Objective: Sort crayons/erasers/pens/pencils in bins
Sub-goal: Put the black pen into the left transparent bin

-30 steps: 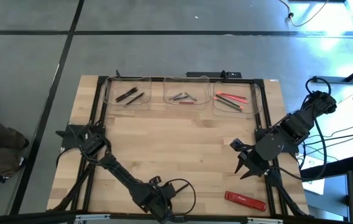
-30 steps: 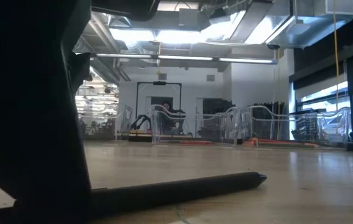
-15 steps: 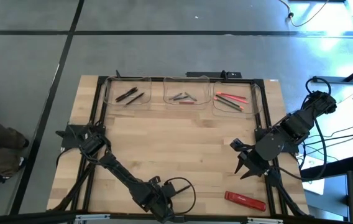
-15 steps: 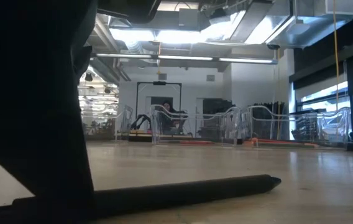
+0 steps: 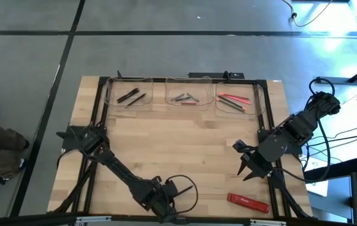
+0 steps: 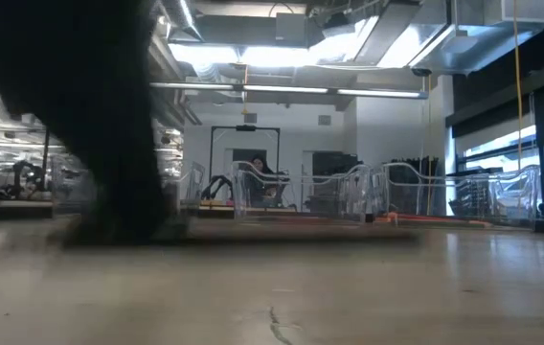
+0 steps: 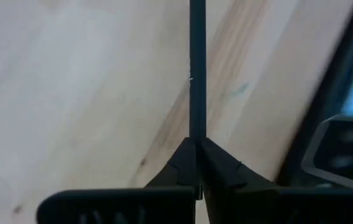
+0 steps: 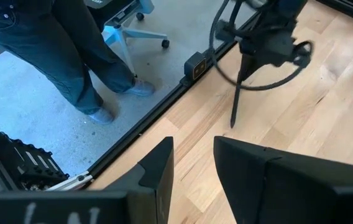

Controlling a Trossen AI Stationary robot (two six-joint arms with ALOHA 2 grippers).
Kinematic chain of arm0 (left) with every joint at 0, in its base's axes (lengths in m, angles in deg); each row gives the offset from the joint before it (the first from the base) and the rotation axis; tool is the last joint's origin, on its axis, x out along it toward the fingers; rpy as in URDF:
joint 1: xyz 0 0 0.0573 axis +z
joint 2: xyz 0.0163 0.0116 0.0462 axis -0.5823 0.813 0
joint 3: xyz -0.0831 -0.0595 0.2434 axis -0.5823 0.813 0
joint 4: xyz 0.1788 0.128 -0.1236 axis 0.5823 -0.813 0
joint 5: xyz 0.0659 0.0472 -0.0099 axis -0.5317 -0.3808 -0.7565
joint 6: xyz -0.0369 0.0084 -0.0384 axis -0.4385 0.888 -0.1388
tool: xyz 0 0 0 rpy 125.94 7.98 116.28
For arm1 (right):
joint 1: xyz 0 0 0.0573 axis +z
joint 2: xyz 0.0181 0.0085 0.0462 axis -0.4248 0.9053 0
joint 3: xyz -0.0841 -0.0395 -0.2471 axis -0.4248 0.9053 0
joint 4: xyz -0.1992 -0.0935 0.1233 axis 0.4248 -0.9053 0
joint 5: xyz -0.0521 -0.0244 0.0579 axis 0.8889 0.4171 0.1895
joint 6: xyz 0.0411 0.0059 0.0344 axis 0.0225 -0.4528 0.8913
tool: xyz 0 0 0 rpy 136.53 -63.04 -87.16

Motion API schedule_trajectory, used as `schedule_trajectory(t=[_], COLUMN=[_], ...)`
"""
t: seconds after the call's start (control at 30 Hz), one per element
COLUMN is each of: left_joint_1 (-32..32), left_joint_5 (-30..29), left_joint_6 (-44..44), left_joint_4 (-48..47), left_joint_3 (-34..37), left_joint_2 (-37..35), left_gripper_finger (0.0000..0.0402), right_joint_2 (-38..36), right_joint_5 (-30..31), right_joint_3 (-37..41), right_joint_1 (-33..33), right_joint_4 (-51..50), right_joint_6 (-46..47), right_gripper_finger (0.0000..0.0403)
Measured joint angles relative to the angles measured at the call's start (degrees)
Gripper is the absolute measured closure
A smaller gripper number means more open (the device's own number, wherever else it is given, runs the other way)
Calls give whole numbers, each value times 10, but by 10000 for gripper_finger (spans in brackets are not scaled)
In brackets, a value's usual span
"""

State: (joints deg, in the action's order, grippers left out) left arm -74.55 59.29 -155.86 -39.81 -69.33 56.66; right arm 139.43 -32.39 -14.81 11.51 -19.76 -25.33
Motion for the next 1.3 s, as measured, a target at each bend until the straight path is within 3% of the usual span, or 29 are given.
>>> schedule_trajectory(t=[0.77, 1.03, 1.3], left_joint_1=[64, 85, 121], left_joint_5=[-7, -35, -73], left_joint_6=[76, 93, 59], left_joint_4=[-43, -146, -325], left_joint_3=[-3, -4, -4], left_joint_2=[-39, -128, -236], left_gripper_finger=[401, 401, 401], right_joint_2=[0, 0, 0], right_joint_5=[0, 2, 34], right_joint_3=[0, 0, 0], right_joint_1=[0, 0, 0], right_joint_4=[-23, -24, -22], right_joint_6=[4, 18, 19], right_gripper_finger=[286, 286, 286])
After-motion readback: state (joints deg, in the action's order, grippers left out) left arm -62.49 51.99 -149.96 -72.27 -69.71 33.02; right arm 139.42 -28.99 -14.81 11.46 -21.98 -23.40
